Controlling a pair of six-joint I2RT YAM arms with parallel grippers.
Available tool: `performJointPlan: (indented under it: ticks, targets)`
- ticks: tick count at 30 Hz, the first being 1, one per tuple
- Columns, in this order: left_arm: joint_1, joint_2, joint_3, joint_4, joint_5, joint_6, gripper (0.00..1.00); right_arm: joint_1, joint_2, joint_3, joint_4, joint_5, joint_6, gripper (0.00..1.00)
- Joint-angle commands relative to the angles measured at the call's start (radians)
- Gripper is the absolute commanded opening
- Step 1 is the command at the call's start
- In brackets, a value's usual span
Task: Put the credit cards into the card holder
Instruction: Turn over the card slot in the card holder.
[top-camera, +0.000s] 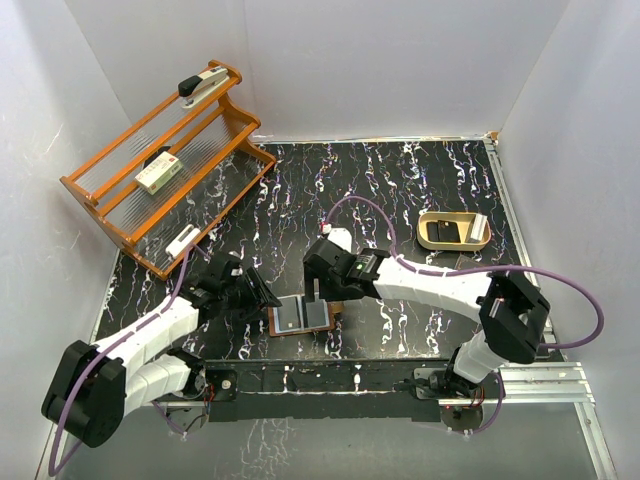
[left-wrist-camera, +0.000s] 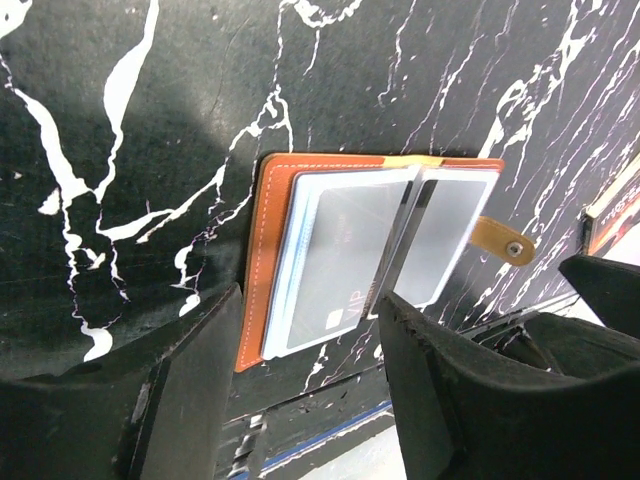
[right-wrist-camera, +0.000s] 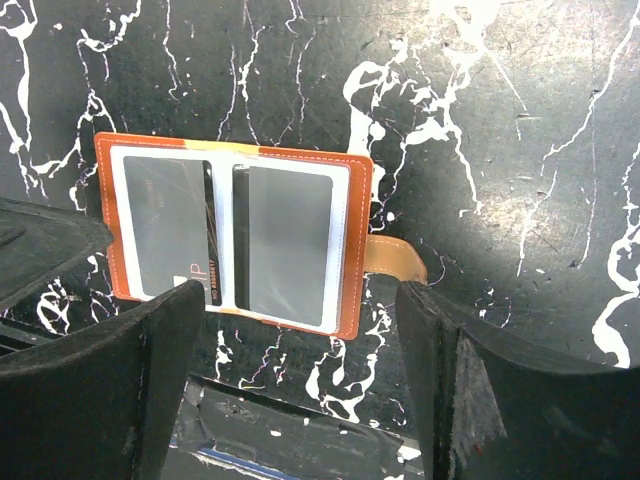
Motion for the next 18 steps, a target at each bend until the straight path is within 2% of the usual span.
performJointPlan:
  ticks: [1,6,18]
  targets:
    - [0.007,-0.016,-0.025,0.004,0.054,-0.001,0.54,0.026,0.021,0.061,-0.015,0.043,0.009,0.77]
    - [0.011,-0.013,-0.037,0.011,0.055,-0.011,0.52,0.048,0.096,0.081,-0.017,0.065,0.008,0.77]
    - [0.027,-0.069,-0.087,0.011,0.062,-0.050,0.50,0.066,0.244,0.087,0.005,0.073,-0.010,0.84]
